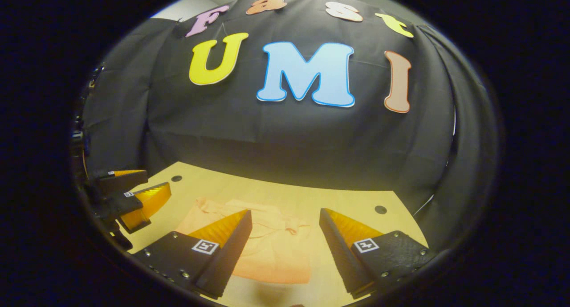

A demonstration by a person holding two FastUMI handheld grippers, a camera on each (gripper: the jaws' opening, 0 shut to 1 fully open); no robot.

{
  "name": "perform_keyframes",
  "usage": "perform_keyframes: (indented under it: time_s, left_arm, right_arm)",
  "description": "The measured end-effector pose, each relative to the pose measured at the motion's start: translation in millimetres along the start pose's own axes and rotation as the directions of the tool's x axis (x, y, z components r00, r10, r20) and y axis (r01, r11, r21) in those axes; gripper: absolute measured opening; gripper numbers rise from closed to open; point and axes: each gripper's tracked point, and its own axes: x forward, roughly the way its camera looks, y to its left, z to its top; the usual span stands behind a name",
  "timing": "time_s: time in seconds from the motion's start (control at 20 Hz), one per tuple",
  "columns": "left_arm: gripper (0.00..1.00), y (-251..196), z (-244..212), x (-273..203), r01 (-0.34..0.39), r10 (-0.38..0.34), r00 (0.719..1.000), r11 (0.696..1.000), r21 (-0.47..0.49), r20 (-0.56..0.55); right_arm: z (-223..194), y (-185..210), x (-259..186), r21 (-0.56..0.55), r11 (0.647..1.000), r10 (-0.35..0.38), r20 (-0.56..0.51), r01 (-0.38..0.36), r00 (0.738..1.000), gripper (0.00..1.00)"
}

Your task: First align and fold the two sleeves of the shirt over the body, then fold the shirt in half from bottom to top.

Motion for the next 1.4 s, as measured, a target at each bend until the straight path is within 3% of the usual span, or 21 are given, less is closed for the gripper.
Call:
perform_keyframes:
  time_s: [0.5,0.9,1.4]
  left_arm:
    - [1.00,-30.0,21.4,-104.3,-0.088,0.090,0.992,0.996,-0.026,0.091]
    - [0.96,-45.8,46.1,-143.6,-0.098,0.100,0.980,0.995,-0.021,0.171]
    - [1.00,-45.2,39.5,-153.2,-0.056,0.060,0.987,0.998,-0.027,0.148]
  right_arm:
    - [1.9,-12.8,-78.9,0.033,0.997,0.061,0.125,-0.066,0.990,0.93]
    - [1.3,-38.3,-124.5,-0.002,1.000,-0.011,0.185,0.011,0.983,0.94]
    - [-10.1,-33.1,-144.4,-0.019,0.998,-0.057,0.183,0.062,0.981,0.94]
